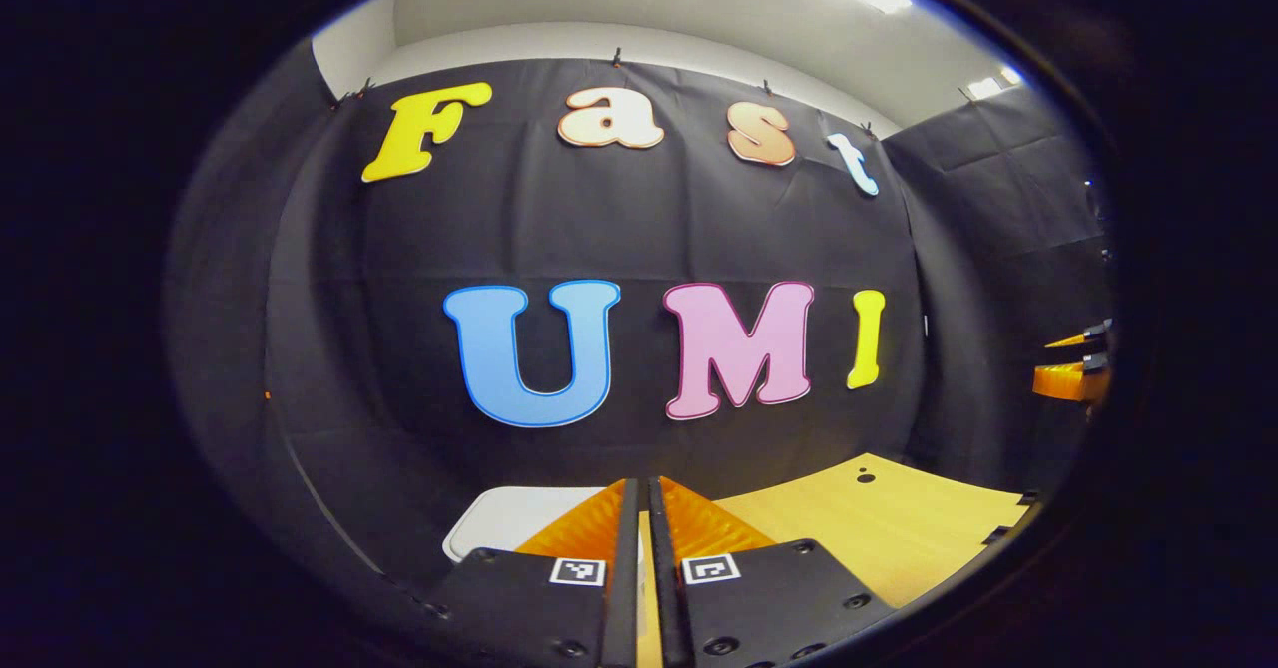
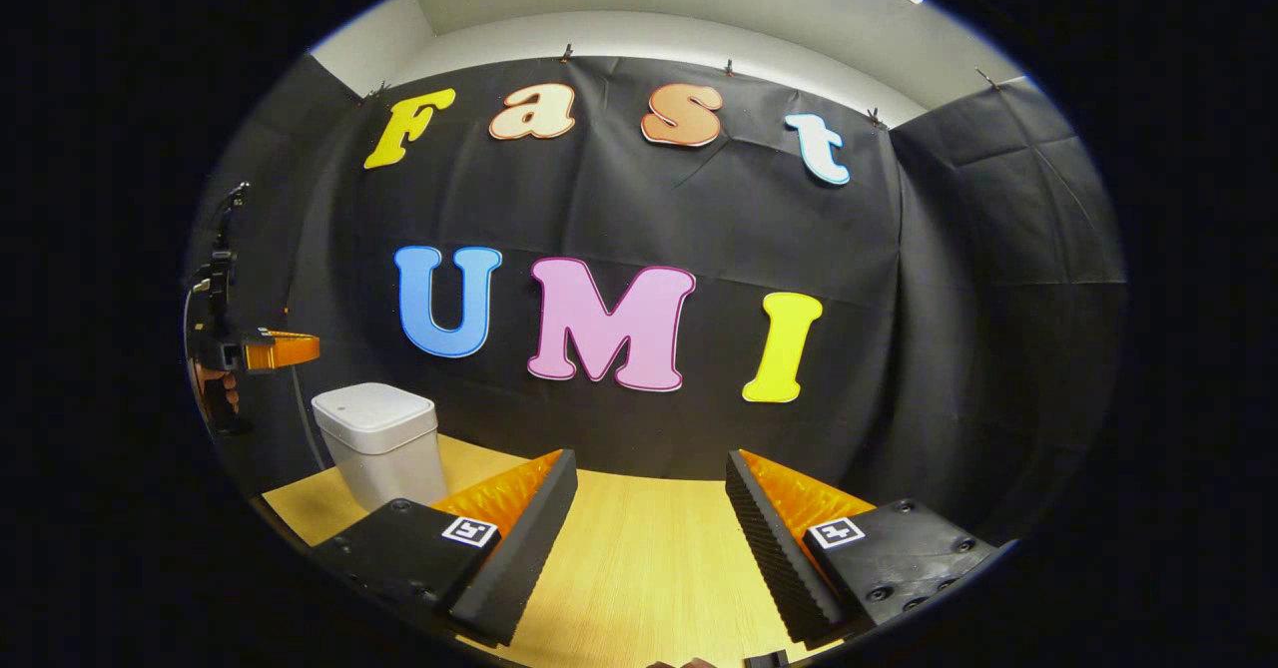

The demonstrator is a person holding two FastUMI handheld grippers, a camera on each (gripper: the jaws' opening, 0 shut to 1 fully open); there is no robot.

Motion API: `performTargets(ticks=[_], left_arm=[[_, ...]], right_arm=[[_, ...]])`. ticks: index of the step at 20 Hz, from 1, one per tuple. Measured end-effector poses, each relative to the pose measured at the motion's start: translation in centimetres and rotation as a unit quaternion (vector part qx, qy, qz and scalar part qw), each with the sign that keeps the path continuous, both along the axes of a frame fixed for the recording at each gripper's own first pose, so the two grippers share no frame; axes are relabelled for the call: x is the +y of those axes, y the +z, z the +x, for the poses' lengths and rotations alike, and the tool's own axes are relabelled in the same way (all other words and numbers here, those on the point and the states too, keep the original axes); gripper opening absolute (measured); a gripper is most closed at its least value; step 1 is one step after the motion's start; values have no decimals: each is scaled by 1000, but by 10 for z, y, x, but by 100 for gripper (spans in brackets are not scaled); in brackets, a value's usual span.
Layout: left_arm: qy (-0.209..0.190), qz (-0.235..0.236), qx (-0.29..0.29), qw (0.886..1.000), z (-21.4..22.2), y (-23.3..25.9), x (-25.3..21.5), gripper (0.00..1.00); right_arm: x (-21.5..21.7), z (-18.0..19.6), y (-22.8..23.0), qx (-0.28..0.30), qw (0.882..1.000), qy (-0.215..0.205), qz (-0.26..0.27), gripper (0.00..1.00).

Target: Press the lid of the desktop garbage bin to open it, pick up the crumpled paper on the desktop and throw it into the bin, then pick up the pop can on the desktop and drop it into the bin, and finally close the garbage bin lid.

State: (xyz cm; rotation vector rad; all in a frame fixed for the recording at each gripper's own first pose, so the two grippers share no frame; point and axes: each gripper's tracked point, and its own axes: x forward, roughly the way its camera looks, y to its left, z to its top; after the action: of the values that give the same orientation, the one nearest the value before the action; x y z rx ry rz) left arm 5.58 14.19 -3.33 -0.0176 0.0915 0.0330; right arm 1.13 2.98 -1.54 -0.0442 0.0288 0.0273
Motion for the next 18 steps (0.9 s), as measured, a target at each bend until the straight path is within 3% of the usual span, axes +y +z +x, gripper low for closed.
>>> performTargets(ticks=[1,2,5,9,12,17,18], left_arm=[[20,1,8,1000,3,-4,14,7],[30,11,15,999,8,-9,24,6],[54,39,50,997,27,-30,48,6],[58,-11,115,992,55,-74,60,5],[46,3,159,986,71,-106,61,6],[71,16,267,961,77,-167,72,6],[72,31,258,963,82,-162,74,5]], right_arm=[[3,4,-3,2,1000,9,2,96],[5,9,-5,3,1000,17,1,100],[12,33,-18,16,999,46,5,97],[25,83,-34,29,996,86,21,97],[36,122,-48,38,992,115,29,97],[52,171,-84,64,984,163,30,97],[55,179,-91,70,983,170,30,97]])
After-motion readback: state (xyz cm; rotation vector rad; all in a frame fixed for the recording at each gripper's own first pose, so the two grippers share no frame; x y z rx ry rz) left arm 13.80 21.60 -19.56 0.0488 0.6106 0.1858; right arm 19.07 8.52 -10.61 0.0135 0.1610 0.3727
